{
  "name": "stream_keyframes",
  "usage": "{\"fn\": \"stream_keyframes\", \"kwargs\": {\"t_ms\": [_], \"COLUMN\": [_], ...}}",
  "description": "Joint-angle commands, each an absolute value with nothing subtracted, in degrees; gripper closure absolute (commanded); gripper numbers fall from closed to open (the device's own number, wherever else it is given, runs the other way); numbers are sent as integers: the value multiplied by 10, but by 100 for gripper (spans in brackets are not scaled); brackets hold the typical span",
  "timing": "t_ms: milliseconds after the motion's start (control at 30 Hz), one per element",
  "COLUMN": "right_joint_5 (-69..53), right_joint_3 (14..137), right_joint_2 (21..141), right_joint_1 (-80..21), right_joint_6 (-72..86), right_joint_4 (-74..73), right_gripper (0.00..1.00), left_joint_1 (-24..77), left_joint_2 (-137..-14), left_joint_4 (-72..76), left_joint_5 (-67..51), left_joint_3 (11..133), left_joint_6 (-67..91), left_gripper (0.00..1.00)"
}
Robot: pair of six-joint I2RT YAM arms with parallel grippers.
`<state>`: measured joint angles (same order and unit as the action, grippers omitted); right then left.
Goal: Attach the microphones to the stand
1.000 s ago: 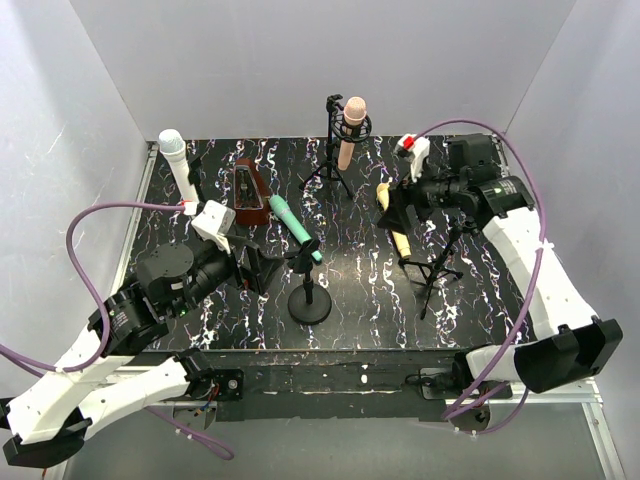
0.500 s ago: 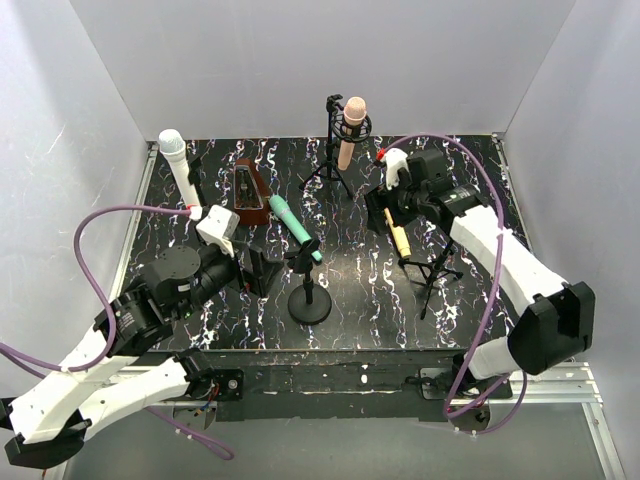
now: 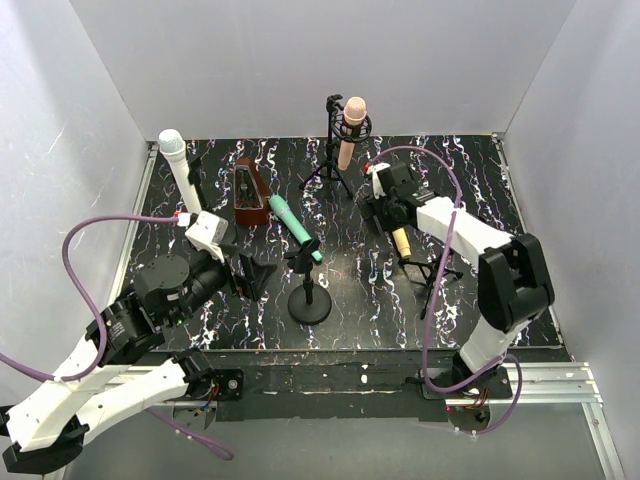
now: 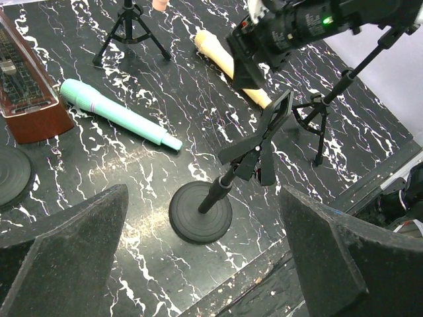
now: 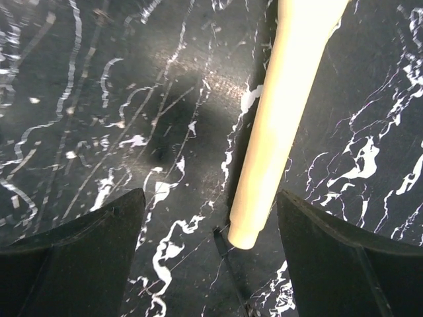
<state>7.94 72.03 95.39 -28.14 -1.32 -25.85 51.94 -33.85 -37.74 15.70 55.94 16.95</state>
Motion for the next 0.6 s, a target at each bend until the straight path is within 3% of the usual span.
{"fn": "stream_keyframes", "kwargs": {"t_ms": [0, 433, 567], "right_joint_5": [137, 113, 80], "right_joint_3": [724, 731, 738], "right_joint_2": [1001, 1074, 1084], "right_joint_1": [-280, -236, -230], "right_joint_6": [-4, 26, 23], "right_joint_4": [-248, -269, -279], "right_gripper": [14, 18, 28], "left_joint_1": [519, 518, 518], "left_joint_2": [-333, -325, -328], "left_joint_4": [-385, -383, -382], "left_joint_5": [165, 166, 165], "left_joint_3": [554, 543, 544], "left_joint_6": [176, 182, 181], "left_gripper": [2, 2, 2]}}
